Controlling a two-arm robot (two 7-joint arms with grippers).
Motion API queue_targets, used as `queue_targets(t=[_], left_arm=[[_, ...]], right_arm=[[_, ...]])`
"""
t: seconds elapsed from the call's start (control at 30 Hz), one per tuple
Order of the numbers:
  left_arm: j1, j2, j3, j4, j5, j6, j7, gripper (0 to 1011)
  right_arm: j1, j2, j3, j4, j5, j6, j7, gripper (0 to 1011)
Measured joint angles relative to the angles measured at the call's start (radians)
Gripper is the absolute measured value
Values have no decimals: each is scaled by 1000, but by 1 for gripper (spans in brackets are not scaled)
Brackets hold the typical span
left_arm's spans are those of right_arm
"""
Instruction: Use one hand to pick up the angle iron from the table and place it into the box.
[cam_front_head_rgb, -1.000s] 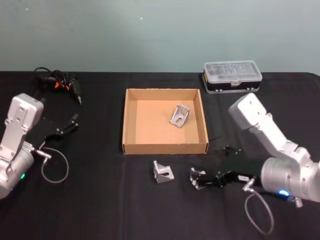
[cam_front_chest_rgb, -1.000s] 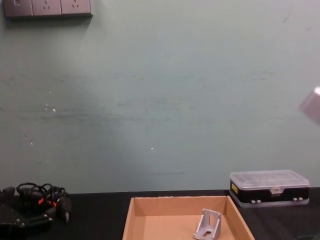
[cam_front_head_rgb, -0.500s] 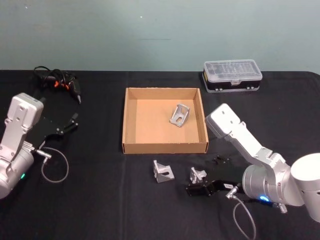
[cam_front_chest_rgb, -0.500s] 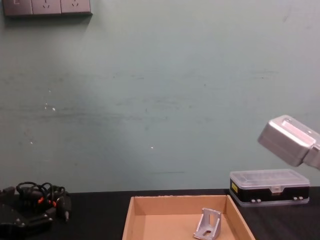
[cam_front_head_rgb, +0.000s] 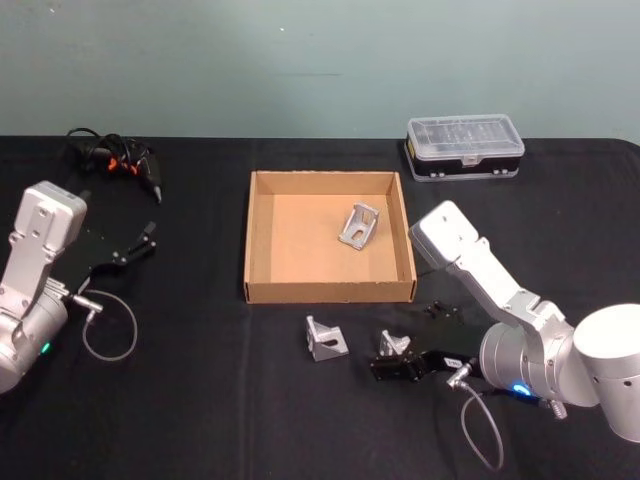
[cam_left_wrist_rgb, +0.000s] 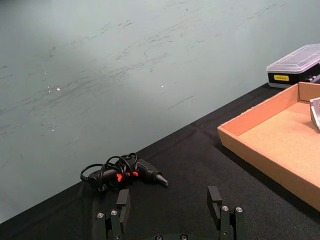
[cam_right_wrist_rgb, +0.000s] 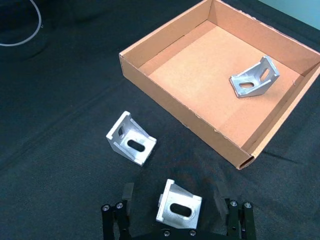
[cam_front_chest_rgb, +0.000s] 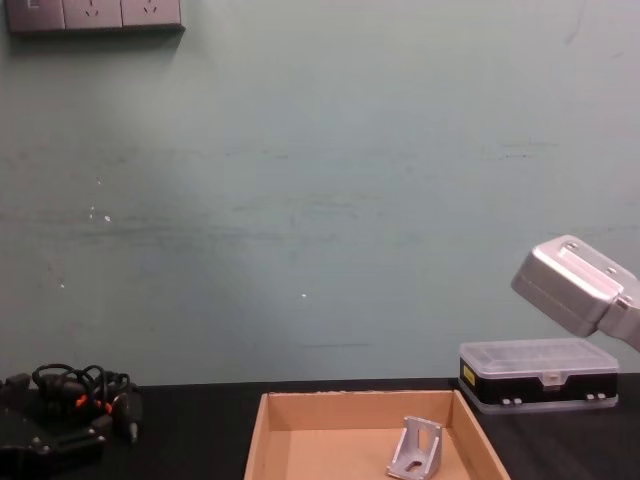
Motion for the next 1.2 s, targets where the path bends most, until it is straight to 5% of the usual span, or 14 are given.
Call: queue_targets(t=[0.3,0.47,1.2], left_arm=[[0,0,0,0,0,0,0,1011],[0,0,0,0,0,0,0,1012],[0,0,0,0,0,0,0,1011]], right_arm=[[1,2,0,-1,2,3,0,1000],[1,2,-1,-2,3,5,0,916],[2,3,-2,-3,7,8,1,223]])
